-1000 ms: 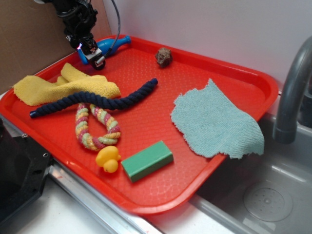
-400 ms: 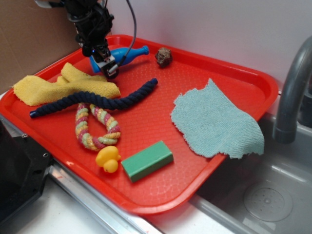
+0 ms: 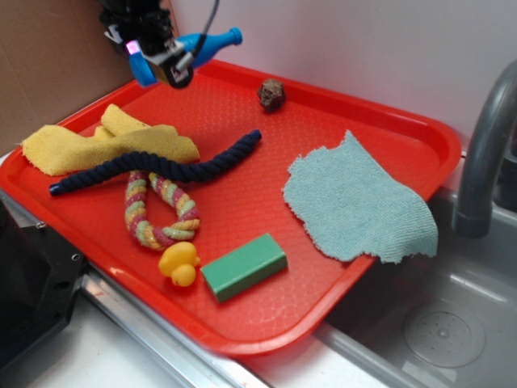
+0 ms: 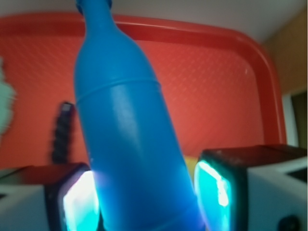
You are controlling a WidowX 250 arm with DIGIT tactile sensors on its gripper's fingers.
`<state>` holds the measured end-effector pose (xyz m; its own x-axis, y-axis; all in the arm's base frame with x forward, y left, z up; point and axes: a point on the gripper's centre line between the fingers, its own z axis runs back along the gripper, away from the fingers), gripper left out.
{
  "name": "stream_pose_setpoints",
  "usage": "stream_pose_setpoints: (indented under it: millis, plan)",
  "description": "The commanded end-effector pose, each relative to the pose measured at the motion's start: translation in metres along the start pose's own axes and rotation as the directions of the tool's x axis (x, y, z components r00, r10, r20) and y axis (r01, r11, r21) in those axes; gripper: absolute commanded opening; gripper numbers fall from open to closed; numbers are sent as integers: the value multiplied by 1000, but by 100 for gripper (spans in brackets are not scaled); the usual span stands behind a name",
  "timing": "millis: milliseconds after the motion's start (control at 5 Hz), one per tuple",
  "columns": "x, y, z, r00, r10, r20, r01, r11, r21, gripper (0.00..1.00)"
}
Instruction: Grab the blue bottle.
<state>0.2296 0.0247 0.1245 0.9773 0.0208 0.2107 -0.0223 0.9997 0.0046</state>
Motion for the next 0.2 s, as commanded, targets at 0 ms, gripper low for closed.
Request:
stream_pose_setpoints:
  millis: [0]
  plan:
    - [2,16,55,980,197,17,-194,973,-123,0]
